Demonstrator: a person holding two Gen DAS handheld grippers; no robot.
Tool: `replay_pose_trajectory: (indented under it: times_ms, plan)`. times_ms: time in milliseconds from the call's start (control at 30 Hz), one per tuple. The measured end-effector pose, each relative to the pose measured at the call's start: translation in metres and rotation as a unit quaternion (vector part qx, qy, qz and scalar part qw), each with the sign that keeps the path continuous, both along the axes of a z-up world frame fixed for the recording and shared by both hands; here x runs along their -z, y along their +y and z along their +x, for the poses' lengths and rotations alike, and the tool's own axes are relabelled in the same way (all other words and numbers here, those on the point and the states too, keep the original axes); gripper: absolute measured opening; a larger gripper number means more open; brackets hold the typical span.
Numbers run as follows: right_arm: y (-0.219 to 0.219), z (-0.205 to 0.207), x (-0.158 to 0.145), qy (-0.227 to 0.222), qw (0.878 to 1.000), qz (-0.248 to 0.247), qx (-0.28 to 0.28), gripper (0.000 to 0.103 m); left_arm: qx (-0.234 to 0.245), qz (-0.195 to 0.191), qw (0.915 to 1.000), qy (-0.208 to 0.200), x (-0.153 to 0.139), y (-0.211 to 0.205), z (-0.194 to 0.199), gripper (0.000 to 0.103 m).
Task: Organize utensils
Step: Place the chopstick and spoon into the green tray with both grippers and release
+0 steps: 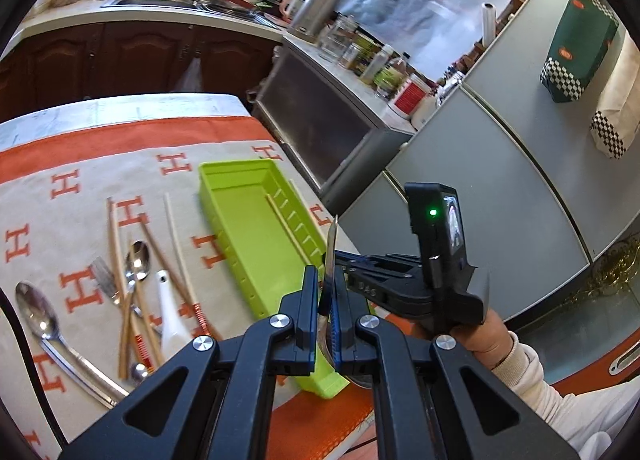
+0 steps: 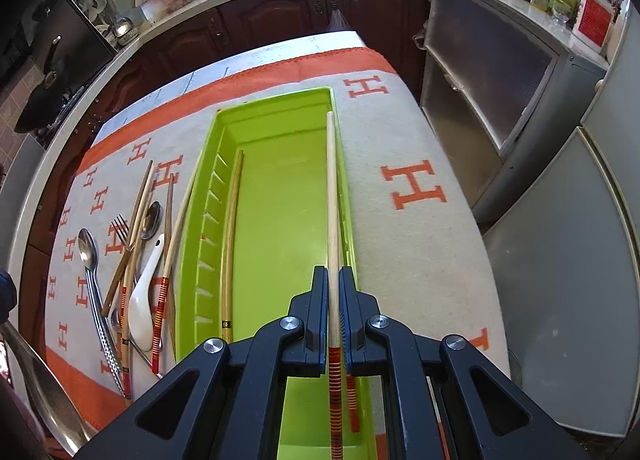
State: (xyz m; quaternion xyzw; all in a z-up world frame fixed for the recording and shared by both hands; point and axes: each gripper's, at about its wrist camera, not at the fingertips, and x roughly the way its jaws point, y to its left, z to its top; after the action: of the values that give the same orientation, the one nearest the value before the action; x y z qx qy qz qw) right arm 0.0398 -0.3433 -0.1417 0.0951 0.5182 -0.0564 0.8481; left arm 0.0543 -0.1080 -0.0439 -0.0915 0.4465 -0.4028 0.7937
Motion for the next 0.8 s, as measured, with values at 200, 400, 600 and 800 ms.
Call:
replay_pose_trajectory:
  times_ms: [200, 400, 600, 800]
  plan:
    - [0.007, 0.020, 0.012, 0.005, 0.999, 0.042, 0.000, 0.007, 0.020, 0.023, 0.9994, 0.015, 0.014, -0.033, 0.019, 0.003]
    - [-0.001, 0.015, -0.001, -0.028, 0.997, 0.068, 0.020, 0.009, 0.031, 0.071, 0.9967, 0.026, 0.038, -0.061, 0.037, 0.003]
    - [-0.013, -0.005, -0.017, -0.046, 0.995, 0.073, 0.046, 0.010, 0.042, 0.115, 0.9919, 0.035, 0.059, -0.077, 0.045, 0.007]
    - [-0.020, -0.017, -0.023, -0.050, 0.995, 0.068, 0.059, 0.010, 0.028, 0.122, 0.9917, 0.029, 0.058, -0.076, 0.042, 0.030]
